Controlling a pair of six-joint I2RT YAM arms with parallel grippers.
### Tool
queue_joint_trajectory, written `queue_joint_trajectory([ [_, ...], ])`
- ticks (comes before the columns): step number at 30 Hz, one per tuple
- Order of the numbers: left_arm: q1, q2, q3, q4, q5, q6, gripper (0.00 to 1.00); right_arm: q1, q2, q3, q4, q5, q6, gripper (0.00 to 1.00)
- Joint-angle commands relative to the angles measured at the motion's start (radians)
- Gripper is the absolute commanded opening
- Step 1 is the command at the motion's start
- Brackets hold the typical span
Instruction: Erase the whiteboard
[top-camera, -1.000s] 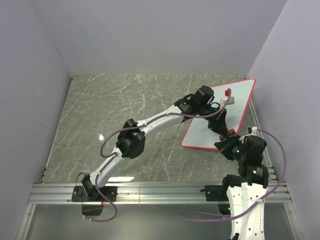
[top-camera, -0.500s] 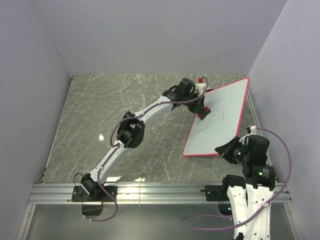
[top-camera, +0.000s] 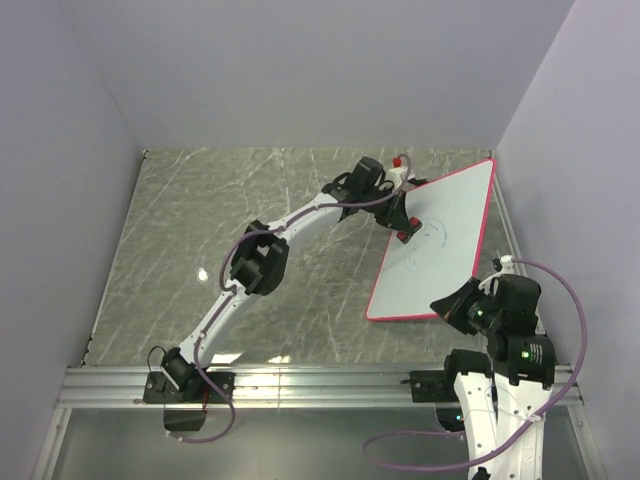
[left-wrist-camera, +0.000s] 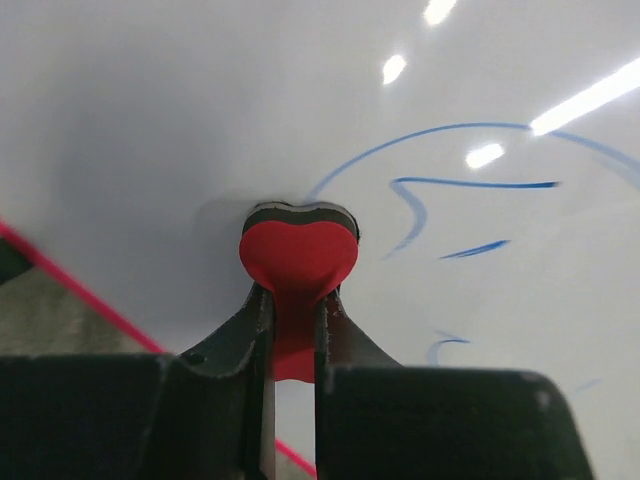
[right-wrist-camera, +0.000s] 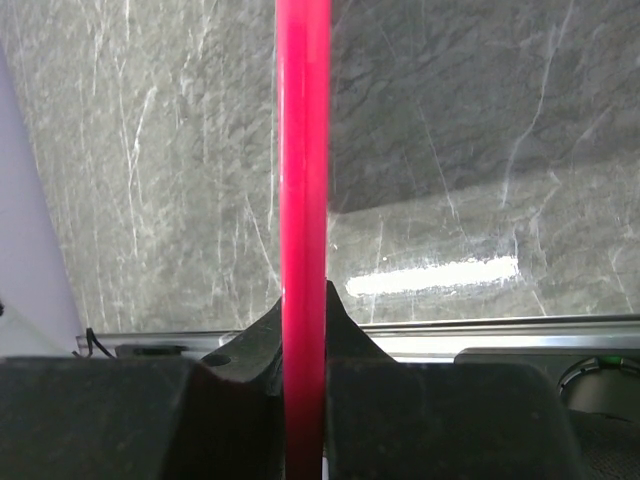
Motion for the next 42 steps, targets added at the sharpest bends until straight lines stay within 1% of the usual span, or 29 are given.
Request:
queue_joint_trajectory([
  [1, -0.18, -0.088, -0.044, 0.141, 0.213, -0.126, 0.0, 0.043, 0.028, -0.008, -0.138, -0.191, -0.035, 0.0],
  [2, -0.19, -0.102, -0.08, 0.154, 0.237, -0.148, 0.0, 0.043, 0.031, -0.01, -0.133, -0.187, -0.032, 0.0],
  [4, -0.213, -0.154, -0.123, 0.148, 0.238, -0.15, 0.0, 0.042, 0.034, -0.016, -0.112, -0.177, -0.009, 0.0],
  [7, -0.239, -0.243, -0.252, 0.117, 0.219, -0.108, 0.0, 0.043, 0.035, -0.025, -0.064, -0.177, 0.038, 0.0],
  [8, -0.242, -0.29, -0.331, 0.11, 0.195, -0.082, 0.0, 0.043, 0.037, -0.028, -0.052, -0.179, 0.051, 0.0],
  [10, -0.25, -0.333, -0.418, 0.105, 0.163, -0.065, 0.0, 0.042, 0.035, -0.036, -0.015, -0.186, 0.081, 0.0],
  [11, -0.251, -0.369, -0.503, 0.108, 0.152, -0.055, 0.0, 0.043, 0.035, -0.037, -0.006, -0.188, 0.091, 0.0],
  [13, -0.253, -0.396, -0.588, 0.122, 0.083, -0.053, 0.0, 0.043, 0.038, -0.045, 0.012, -0.19, 0.1, 0.0],
  [14, -0.253, -0.401, -0.639, 0.099, 0.034, -0.038, 0.0, 0.043, 0.04, -0.045, 0.017, -0.19, 0.101, 0.0],
  [15, -0.25, -0.395, -0.656, 0.087, -0.03, -0.032, 0.0, 0.043, 0.038, -0.048, 0.02, -0.19, 0.106, 0.0],
  [16, -0.233, -0.381, -0.665, 0.071, -0.052, -0.028, 0.0, 0.043, 0.035, -0.051, 0.022, -0.19, 0.108, 0.0],
  [17, -0.219, -0.346, -0.665, 0.056, -0.061, -0.039, 0.0, 0.043, 0.034, -0.053, 0.022, -0.193, 0.108, 0.0],
  [21, -0.133, -0.288, -0.635, 0.053, -0.081, -0.07, 0.0, 0.043, 0.017, -0.054, 0.01, -0.206, 0.121, 0.0],
  [23, -0.102, -0.251, -0.55, 0.01, -0.142, -0.02, 0.0, 0.042, -0.001, -0.053, 0.008, -0.228, 0.13, 0.0],
  [24, -0.087, -0.231, -0.505, -0.052, -0.162, -0.003, 0.0, 0.043, -0.012, -0.044, -0.003, -0.233, 0.134, 0.0],
  [25, -0.076, -0.211, -0.428, -0.077, -0.181, 0.008, 0.0, 0.043, -0.017, -0.039, -0.009, -0.242, 0.134, 0.0],
  [29, -0.043, -0.157, -0.332, -0.081, -0.18, 0.002, 0.01, 0.043, -0.032, -0.031, -0.033, -0.326, 0.126, 0.0],
  [31, -0.032, -0.156, -0.311, -0.056, -0.172, -0.018, 0.0, 0.042, -0.048, -0.027, -0.052, -0.354, 0.124, 0.0],
  [34, -0.027, -0.169, -0.32, 0.01, -0.15, -0.048, 0.0, 0.043, -0.06, -0.033, -0.08, -0.36, 0.112, 0.0],
  [37, -0.029, -0.17, -0.308, 0.051, -0.085, -0.087, 0.0, 0.042, -0.066, -0.045, -0.066, -0.354, 0.121, 0.0],
  [38, -0.03, -0.176, -0.305, 0.059, -0.042, -0.094, 0.0, 0.042, -0.067, -0.051, -0.06, -0.351, 0.124, 0.0],
  [41, -0.065, -0.228, -0.344, 0.103, 0.018, -0.105, 0.0, 0.043, -0.066, -0.065, -0.041, -0.351, 0.126, 0.0],
  [42, -0.078, -0.241, -0.369, 0.108, 0.018, -0.102, 0.0, 0.043, -0.066, -0.067, -0.041, -0.351, 0.124, 0.0],
])
